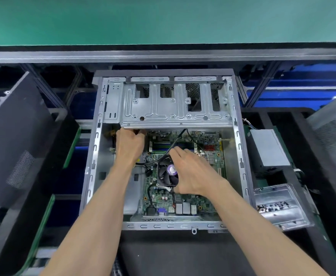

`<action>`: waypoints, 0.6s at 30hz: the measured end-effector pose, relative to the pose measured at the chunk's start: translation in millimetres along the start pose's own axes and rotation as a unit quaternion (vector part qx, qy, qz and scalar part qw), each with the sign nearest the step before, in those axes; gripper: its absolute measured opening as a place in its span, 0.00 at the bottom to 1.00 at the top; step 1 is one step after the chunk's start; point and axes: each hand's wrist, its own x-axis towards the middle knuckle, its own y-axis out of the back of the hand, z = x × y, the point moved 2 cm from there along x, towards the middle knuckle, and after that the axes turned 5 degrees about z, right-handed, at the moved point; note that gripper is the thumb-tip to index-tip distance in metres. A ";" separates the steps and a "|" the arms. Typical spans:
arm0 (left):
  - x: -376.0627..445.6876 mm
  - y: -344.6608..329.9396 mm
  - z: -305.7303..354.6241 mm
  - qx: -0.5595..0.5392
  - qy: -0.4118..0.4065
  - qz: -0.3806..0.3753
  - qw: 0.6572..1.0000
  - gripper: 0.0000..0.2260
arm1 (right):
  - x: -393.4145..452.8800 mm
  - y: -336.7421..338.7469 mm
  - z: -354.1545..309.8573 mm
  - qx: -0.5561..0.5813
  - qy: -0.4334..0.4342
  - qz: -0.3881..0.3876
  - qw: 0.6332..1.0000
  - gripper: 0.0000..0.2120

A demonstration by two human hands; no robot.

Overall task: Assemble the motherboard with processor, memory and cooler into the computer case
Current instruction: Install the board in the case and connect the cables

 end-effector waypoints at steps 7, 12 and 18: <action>-3.2 3.7 1.0 -0.007 -0.027 0.007 1.000 0.18 | -2.3 0.2 -1.9 0.008 0.021 0.026 0.999 0.33; -2.9 3.7 1.6 -0.020 -0.017 0.001 1.000 0.21 | 0.8 0.9 -5.1 0.018 0.029 0.037 0.999 0.34; -3.7 4.9 1.1 -0.033 -0.026 -0.004 0.999 0.18 | -3.5 2.8 -7.6 0.005 0.025 0.036 0.999 0.33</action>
